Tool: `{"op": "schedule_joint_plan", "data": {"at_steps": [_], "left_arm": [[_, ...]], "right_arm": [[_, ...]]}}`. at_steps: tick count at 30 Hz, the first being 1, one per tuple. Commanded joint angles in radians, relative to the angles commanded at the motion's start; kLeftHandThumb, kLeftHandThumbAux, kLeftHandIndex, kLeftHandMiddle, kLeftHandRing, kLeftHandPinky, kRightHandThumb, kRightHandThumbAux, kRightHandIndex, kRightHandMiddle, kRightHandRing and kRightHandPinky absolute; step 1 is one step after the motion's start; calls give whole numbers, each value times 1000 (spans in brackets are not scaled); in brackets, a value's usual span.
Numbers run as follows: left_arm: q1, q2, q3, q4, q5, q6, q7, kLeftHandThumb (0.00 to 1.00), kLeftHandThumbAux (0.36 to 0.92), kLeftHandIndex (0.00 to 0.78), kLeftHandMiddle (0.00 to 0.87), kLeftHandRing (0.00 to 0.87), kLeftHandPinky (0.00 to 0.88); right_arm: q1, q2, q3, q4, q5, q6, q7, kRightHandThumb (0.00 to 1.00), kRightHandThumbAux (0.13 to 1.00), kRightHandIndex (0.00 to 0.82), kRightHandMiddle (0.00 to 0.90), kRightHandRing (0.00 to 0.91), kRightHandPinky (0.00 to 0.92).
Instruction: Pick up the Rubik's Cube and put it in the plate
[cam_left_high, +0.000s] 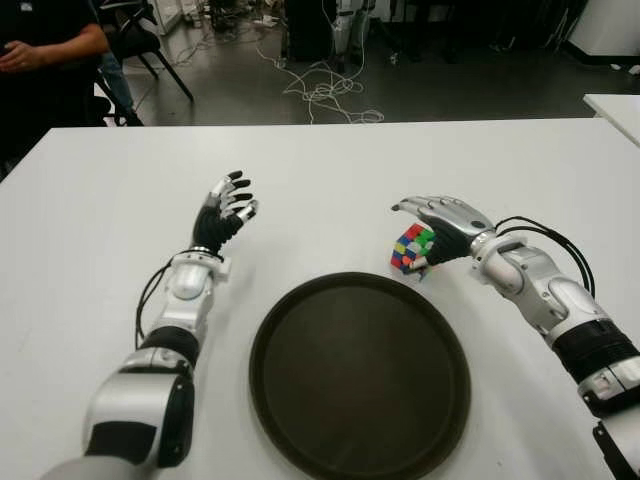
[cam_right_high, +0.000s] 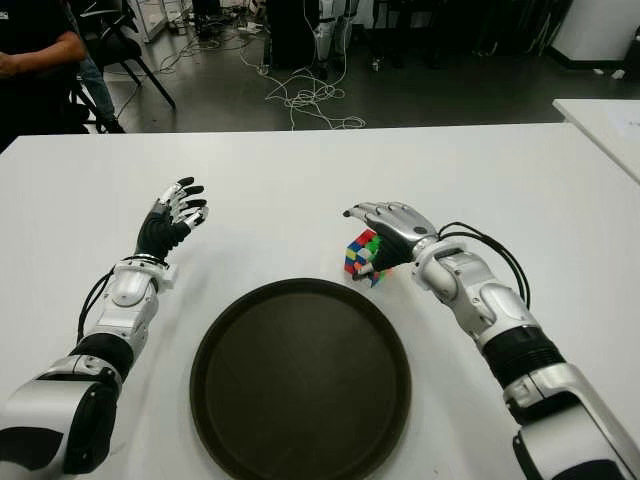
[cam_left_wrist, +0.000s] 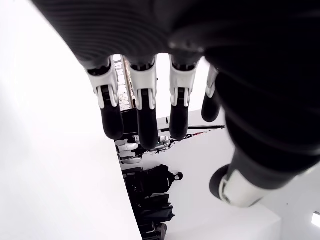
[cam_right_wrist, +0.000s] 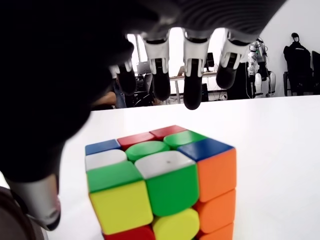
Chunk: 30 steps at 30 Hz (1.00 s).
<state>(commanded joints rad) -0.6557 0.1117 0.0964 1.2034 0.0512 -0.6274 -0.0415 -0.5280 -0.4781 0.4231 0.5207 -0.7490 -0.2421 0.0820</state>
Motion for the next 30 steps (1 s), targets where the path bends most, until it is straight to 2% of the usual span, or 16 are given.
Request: {"op": "schedule_joint_plan", "data": {"at_steps": [14,20,30], "left_arm": [[0,0,0,-7,-2,6,-10,158,718,130,185,204,217],[2,1,-4,-6,4,8,2,158,699,130,185,200,217],[3,1,-4,-9,3,0,3,173,710,139,194,200,204]], "right_arm": [[-2,-3,12,-4,-5,25,-1,0,677,133,157,155,114],[-42,38,49,148,-17,12,-46,0,673,141,164,162,117],[-70,61,64,209,13,12,19,0,672,157,178,178,144]]}}
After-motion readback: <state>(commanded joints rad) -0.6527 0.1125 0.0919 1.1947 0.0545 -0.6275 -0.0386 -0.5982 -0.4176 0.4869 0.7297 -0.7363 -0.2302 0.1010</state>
